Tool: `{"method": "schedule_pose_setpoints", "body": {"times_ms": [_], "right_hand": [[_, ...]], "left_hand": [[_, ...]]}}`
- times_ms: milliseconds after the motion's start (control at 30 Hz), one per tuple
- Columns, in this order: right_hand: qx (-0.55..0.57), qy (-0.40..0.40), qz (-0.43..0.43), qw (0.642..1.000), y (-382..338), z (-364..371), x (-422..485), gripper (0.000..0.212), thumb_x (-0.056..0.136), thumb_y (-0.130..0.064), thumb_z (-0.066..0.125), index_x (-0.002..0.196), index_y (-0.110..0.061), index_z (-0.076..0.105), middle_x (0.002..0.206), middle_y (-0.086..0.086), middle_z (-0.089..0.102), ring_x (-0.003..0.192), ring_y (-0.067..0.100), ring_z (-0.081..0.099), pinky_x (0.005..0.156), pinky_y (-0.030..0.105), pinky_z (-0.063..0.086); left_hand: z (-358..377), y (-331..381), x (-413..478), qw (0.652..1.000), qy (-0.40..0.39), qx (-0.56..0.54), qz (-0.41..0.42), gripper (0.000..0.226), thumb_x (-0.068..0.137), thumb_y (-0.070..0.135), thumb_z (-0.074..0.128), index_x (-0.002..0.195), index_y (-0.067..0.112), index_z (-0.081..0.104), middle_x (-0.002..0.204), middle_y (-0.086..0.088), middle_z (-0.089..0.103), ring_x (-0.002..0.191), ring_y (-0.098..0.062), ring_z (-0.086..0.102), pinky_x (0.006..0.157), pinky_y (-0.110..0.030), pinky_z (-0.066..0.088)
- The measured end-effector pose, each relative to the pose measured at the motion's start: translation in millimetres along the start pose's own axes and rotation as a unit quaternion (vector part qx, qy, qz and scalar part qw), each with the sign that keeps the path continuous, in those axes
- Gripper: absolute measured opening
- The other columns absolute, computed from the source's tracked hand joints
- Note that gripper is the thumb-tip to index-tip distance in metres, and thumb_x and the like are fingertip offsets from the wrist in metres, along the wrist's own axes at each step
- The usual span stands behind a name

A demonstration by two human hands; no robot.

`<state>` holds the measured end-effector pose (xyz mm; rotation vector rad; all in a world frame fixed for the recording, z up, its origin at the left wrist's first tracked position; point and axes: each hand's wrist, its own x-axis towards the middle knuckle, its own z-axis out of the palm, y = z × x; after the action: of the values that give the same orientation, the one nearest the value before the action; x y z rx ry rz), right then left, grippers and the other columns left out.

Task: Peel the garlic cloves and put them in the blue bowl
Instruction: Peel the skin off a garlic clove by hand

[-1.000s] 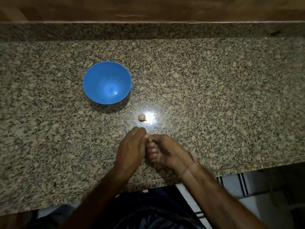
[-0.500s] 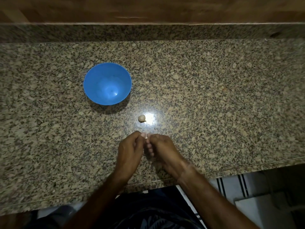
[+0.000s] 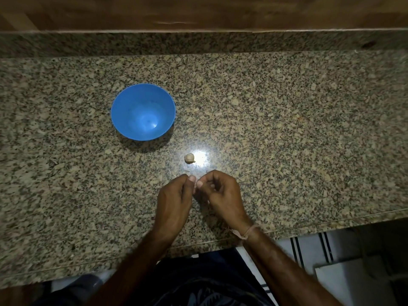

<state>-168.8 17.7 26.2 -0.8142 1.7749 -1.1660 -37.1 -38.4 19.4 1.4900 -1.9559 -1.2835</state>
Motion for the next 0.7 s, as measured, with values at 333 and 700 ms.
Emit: {"method": "schedule_pose_setpoints", "body": {"times_ms": [333, 700], "right_hand": [[-0.067, -0.082, -0.039, 0.994, 2.4, -7.5, 5.5, 0.012, 0.099, 0.006, 0.062, 0.089, -0.001, 0.062, 0.071, -0.022, 0.064, 0.068, -0.005, 0.058, 0.066, 0.008, 0.041], [-0.08, -0.042, 0.033, 0.995, 4.5, 9.5, -5.6, 0.022, 0.105, -0.001, 0.05, 0.085, -0.012, 0.053, 0.072, 0.001, 0.058, 0.071, 0.011, 0.053, 0.068, 0.031, 0.043]], "left_hand": [[-10.5, 1.7, 8.4, 0.978, -0.1, -0.15, -0.107, 0.052, 0.109, 0.039, 0.05, 0.063, 0.015, 0.058, 0.053, 0.003, 0.05, 0.048, -0.011, 0.044, 0.051, -0.025, 0.034], [-9.1, 3.2, 3.3, 0.977, -0.041, -0.194, -0.079, 0.026, 0.102, 0.028, 0.065, 0.08, 0.015, 0.07, 0.064, 0.006, 0.066, 0.059, -0.007, 0.059, 0.057, -0.028, 0.045]]}}
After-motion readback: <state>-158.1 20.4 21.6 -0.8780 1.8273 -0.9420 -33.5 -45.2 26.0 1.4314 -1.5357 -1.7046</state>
